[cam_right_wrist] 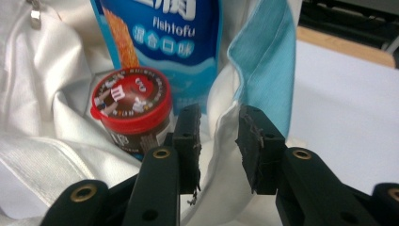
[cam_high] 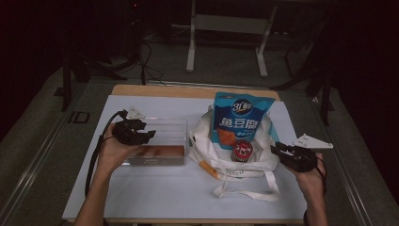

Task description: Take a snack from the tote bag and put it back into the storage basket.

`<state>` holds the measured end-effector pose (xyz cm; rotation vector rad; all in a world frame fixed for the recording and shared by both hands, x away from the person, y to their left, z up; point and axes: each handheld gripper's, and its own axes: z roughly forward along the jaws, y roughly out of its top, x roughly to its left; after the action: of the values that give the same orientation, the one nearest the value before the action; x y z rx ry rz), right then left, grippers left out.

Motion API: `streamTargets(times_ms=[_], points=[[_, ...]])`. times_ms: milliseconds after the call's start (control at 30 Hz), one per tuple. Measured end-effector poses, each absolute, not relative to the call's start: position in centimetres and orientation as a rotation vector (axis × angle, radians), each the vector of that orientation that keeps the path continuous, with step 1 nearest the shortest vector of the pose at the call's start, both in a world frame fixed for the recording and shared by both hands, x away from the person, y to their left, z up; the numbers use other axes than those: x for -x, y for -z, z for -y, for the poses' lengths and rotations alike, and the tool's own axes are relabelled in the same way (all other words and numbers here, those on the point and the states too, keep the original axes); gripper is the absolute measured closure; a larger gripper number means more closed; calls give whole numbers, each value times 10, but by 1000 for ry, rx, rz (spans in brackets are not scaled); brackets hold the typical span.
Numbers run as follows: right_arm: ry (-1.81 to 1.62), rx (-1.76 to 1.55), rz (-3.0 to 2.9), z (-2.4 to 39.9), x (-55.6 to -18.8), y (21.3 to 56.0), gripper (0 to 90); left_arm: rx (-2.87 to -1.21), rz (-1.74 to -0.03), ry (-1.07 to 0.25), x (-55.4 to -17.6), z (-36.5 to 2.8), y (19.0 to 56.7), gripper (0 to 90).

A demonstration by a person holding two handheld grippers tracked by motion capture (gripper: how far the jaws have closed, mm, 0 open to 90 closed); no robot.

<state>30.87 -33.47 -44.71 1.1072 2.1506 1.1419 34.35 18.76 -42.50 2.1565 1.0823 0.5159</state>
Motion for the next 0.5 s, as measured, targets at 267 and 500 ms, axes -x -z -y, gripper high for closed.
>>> streamTargets(times_ms=[267, 500], points=[[-1113, -1044, -2180, 326, -316, 434, 689, -2161, -1052, -503, -342, -183, 427, 517], [-1111, -985, -2207, 313, -323, 428, 686, -2196, -1019, -493, -341, -180, 430, 513]])
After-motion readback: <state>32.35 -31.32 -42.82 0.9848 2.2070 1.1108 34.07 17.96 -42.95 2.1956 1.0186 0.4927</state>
